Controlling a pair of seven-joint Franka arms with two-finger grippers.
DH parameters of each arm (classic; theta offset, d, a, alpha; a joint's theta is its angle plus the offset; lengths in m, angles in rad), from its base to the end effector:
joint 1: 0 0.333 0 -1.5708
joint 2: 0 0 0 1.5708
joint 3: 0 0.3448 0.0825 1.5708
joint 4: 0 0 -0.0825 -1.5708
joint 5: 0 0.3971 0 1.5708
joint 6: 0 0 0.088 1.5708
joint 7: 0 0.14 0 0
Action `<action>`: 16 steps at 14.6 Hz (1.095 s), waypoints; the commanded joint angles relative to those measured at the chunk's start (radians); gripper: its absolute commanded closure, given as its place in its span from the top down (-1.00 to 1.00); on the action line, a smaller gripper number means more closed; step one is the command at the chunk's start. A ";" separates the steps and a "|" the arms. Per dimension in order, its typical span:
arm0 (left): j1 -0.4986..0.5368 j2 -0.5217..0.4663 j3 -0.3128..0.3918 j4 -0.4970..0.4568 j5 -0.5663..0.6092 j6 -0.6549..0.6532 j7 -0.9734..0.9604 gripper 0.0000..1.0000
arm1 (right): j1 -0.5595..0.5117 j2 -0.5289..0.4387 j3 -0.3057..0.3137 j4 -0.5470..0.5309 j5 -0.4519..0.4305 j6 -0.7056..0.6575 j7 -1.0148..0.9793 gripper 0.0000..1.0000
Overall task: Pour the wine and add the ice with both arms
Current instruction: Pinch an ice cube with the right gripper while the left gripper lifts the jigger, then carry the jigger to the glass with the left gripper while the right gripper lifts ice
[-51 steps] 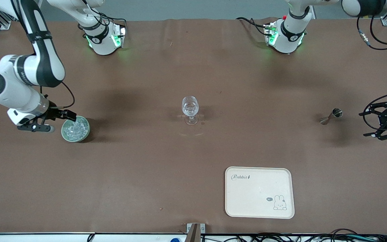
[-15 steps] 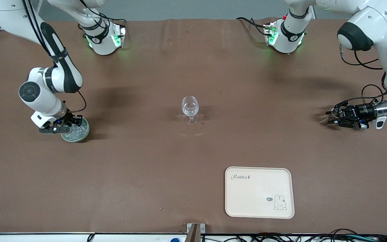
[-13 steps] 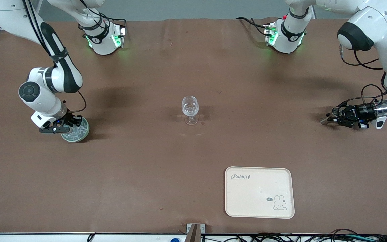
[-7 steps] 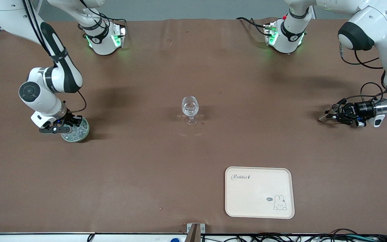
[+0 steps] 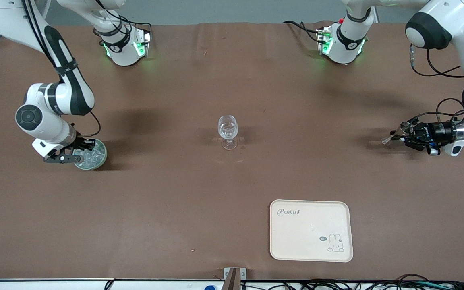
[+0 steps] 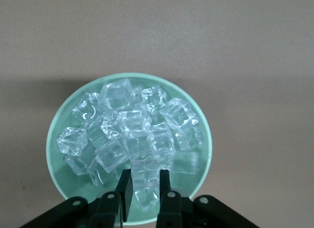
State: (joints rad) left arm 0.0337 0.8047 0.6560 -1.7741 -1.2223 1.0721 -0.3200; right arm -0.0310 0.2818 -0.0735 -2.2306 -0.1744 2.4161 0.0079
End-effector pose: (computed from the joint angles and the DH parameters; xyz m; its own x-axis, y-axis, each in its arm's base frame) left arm 0.5345 0.1921 0.1866 0.0878 0.1925 -0.9774 0.9948 -0.0669 0.0762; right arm 0.5465 -0.0627 0.2217 0.9944 0.0192 -0.1038 0.0320 -0.9919 0.1231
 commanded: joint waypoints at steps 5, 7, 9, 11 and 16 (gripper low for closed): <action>0.002 -0.278 -0.271 -0.177 -0.002 0.198 -0.128 -0.99 | 0.006 -0.055 0.014 0.170 0.068 -0.285 0.015 -0.94; -0.001 -0.300 -0.327 -0.166 -0.003 0.204 -0.160 -0.99 | 0.005 -0.102 0.012 0.206 0.113 -0.353 0.015 -0.94; -0.002 -0.311 -0.431 -0.166 -0.003 0.277 -0.201 -0.99 | 0.002 -0.165 0.011 0.209 0.133 -0.368 0.021 -0.95; -0.001 -0.357 -0.515 -0.169 -0.003 0.368 -0.270 -0.99 | -0.003 -0.203 0.008 0.261 0.133 -0.418 0.047 -0.95; -0.002 -0.438 -0.722 -0.182 0.000 0.573 -0.433 -0.99 | -0.016 -0.252 0.003 0.502 0.134 -0.673 0.052 -0.96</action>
State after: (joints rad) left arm 0.0257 0.4312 0.0011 -1.9150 -1.2221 1.5742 -0.6967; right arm -0.0320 0.0502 -0.0748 -1.7948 -0.0557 1.8025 0.0477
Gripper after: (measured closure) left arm 0.789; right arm 0.736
